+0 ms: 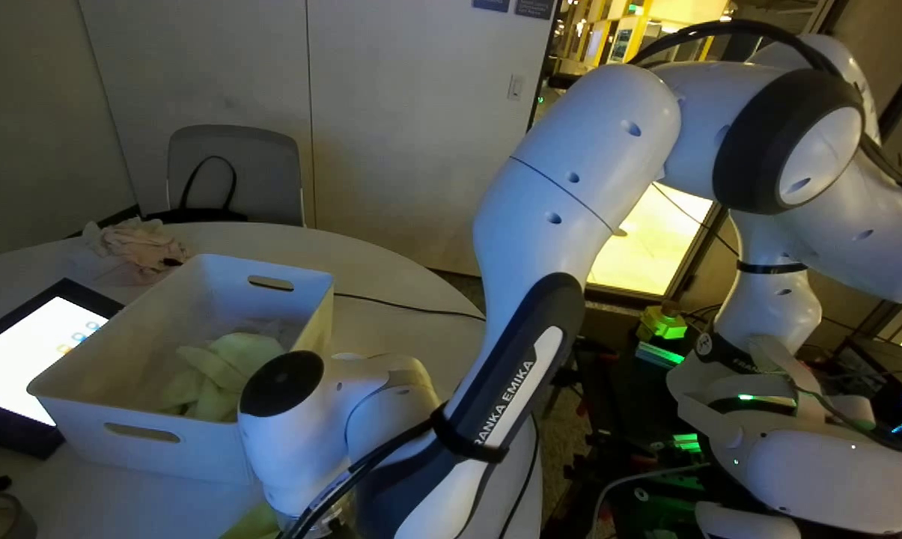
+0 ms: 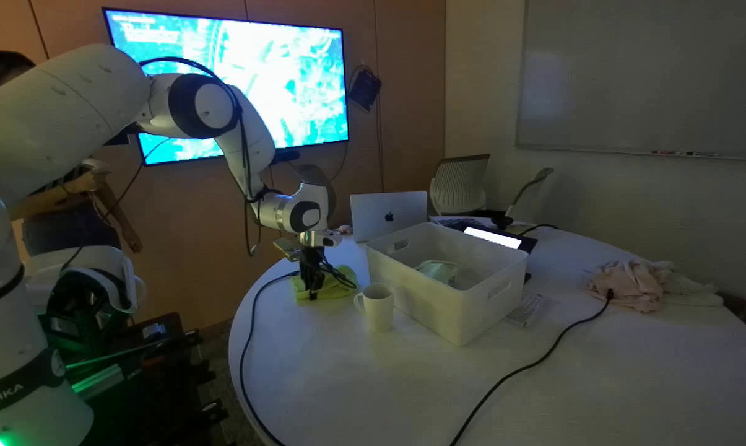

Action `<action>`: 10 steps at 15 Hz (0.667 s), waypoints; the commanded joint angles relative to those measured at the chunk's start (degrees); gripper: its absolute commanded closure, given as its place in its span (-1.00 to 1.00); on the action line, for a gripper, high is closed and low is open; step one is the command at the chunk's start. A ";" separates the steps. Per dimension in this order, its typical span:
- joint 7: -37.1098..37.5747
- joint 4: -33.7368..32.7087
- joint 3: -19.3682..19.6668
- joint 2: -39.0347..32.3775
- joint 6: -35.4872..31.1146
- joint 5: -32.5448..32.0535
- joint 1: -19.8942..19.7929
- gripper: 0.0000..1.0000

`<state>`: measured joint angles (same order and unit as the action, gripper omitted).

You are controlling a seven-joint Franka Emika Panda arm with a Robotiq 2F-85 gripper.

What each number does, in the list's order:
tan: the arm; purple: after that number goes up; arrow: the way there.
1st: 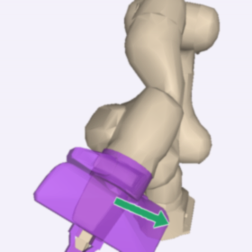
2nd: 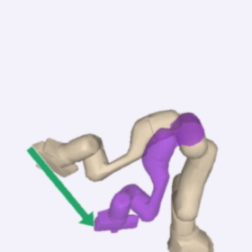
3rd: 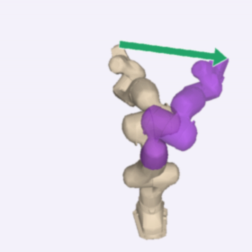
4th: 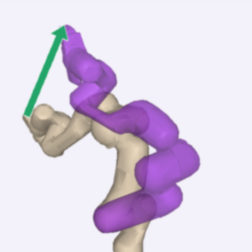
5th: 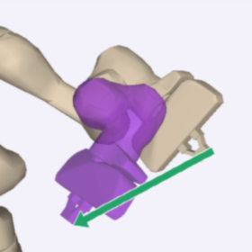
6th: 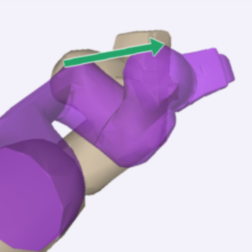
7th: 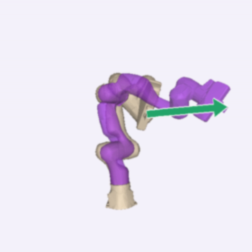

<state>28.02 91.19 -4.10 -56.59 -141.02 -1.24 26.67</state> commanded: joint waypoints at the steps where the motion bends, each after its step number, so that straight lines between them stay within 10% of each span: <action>1: 0.69 0.40 1.43 0.09 0.10 0.87 -0.28 0.62; 3: -0.01 3.13 1.49 2.07 0.38 1.13 -1.41 0.96; 10: -2.93 14.75 0.28 9.06 0.85 3.93 -7.11 0.95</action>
<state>26.77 99.26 -3.40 -52.26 -140.30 0.85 21.34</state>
